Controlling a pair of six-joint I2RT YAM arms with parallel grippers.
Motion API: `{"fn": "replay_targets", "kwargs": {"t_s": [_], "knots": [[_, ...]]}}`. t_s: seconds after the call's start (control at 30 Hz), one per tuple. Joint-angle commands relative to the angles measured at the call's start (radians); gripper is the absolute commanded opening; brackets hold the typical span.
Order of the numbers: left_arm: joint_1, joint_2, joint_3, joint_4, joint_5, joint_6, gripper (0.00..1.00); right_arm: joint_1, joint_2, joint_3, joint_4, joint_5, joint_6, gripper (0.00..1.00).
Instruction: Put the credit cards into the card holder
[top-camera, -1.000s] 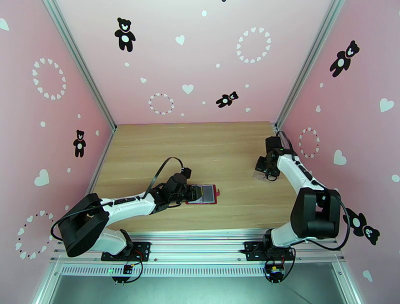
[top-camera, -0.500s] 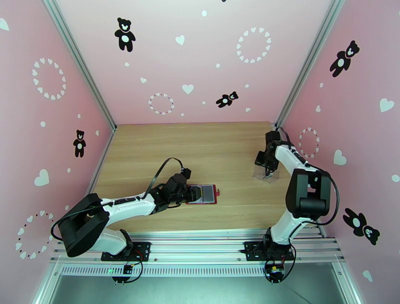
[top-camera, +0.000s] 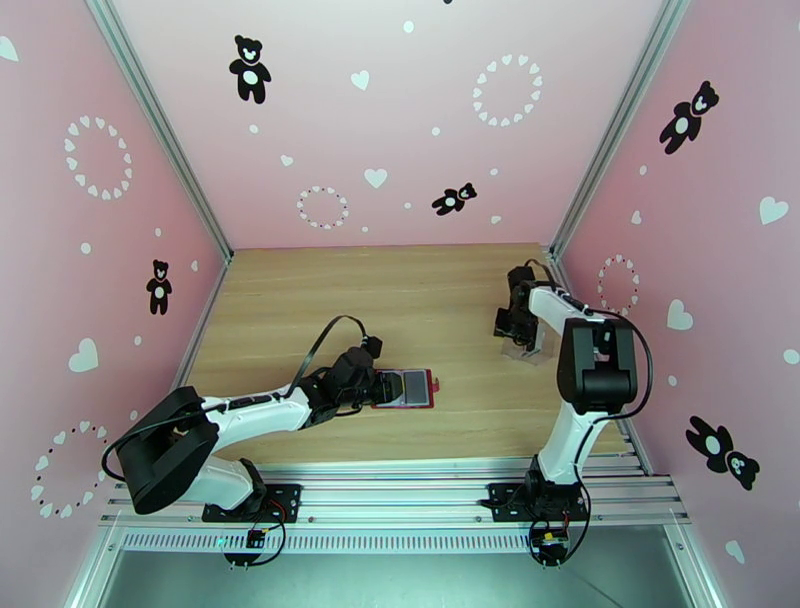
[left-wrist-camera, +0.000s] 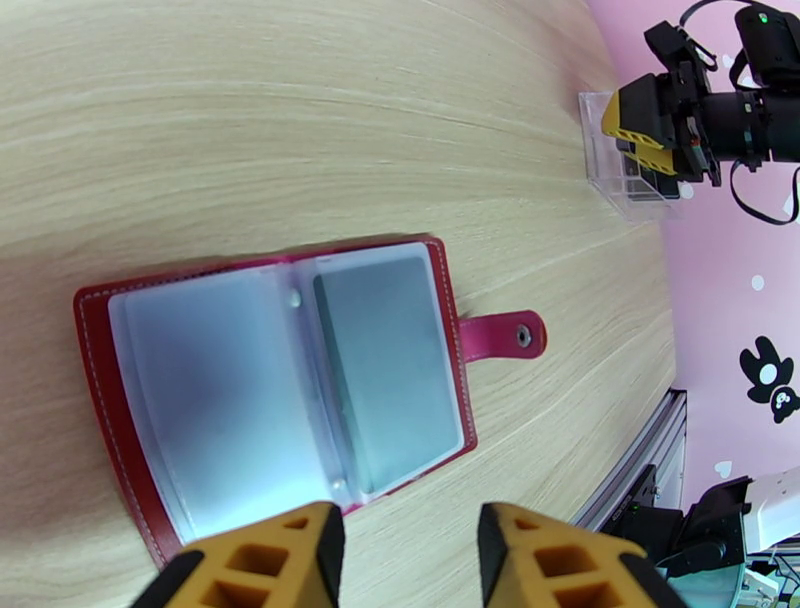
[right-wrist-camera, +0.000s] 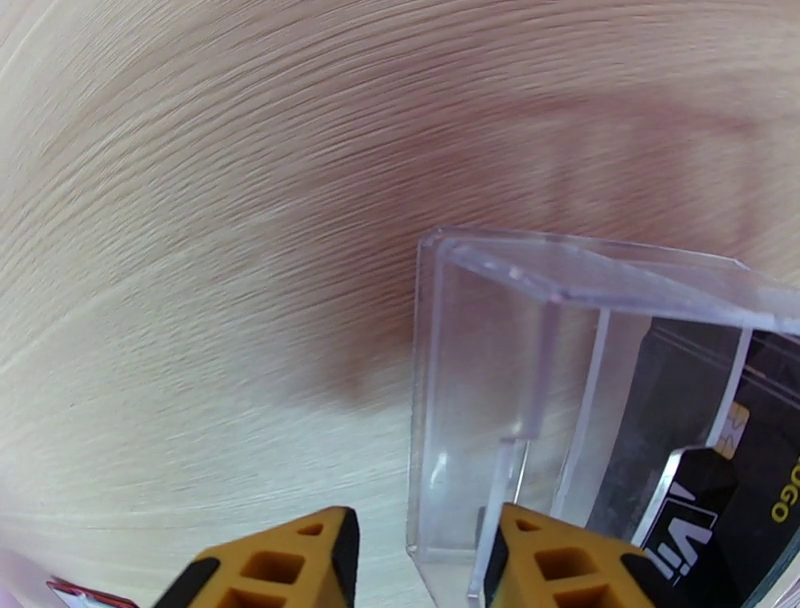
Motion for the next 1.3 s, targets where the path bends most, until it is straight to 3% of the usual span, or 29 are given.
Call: {"fn": "replay_targets", "kwargs": {"t_s": [0.0, 0.27, 0.43, 0.7, 1.27], "knots": [[-0.007, 0.018, -0.013, 0.018, -0.009, 0.012, 0.42, 0.048, -0.042, -0.05, -0.011, -0.046, -0.004, 0.39], [-0.007, 0.027, -0.013, 0.026, -0.001, 0.01, 0.42, 0.159, -0.125, -0.131, -0.006, -0.061, -0.012, 0.39], [-0.007, 0.024, -0.001, 0.015, -0.001, 0.012, 0.41, 0.166, -0.187, -0.082, -0.045, -0.013, -0.028, 0.4], [-0.007, 0.025, -0.003, 0.014, -0.002, 0.008, 0.41, 0.074, -0.232, -0.054, -0.085, 0.142, -0.057, 0.49], [-0.007, 0.034, -0.012, 0.027, -0.004, 0.007, 0.41, 0.044, -0.131, -0.05, -0.084, 0.154, -0.057, 0.5]]}}
